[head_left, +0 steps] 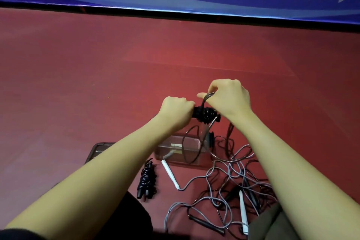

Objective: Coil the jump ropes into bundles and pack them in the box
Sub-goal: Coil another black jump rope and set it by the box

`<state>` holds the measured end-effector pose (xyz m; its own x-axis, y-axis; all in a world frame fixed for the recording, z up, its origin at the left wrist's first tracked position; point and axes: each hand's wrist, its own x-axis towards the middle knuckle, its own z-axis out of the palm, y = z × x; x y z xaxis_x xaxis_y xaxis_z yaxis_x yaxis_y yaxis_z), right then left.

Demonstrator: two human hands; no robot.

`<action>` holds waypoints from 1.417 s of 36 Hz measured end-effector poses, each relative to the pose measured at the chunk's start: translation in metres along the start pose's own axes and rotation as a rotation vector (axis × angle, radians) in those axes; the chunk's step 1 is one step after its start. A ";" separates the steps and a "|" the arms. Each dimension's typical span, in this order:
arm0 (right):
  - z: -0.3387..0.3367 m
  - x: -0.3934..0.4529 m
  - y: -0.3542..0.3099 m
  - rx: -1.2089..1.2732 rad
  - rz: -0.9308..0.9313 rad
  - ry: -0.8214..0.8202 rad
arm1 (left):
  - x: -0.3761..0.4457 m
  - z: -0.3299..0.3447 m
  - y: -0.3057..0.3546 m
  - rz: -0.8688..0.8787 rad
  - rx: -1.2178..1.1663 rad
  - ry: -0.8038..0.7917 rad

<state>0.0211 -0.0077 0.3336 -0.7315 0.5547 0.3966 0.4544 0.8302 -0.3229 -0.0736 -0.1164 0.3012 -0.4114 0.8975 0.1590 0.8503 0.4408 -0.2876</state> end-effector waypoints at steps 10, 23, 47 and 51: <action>-0.001 0.005 0.010 -0.258 -0.112 -0.098 | -0.002 0.001 -0.004 0.383 -0.091 0.227; -0.002 -0.011 0.013 0.066 0.000 -0.217 | -0.007 -0.016 0.003 0.257 -0.429 0.629; 0.003 -0.018 -0.006 -0.084 -0.349 -0.401 | 0.004 0.007 0.002 -0.366 -0.331 -0.024; -0.002 -0.019 -0.009 -0.298 -0.477 -0.236 | 0.003 0.011 -0.001 -0.270 -0.223 -0.059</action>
<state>0.0319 -0.0258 0.3312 -0.9668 0.1185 0.2265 0.1466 0.9829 0.1115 -0.0792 -0.1145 0.2917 -0.6442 0.7512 0.1441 0.7561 0.6539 -0.0282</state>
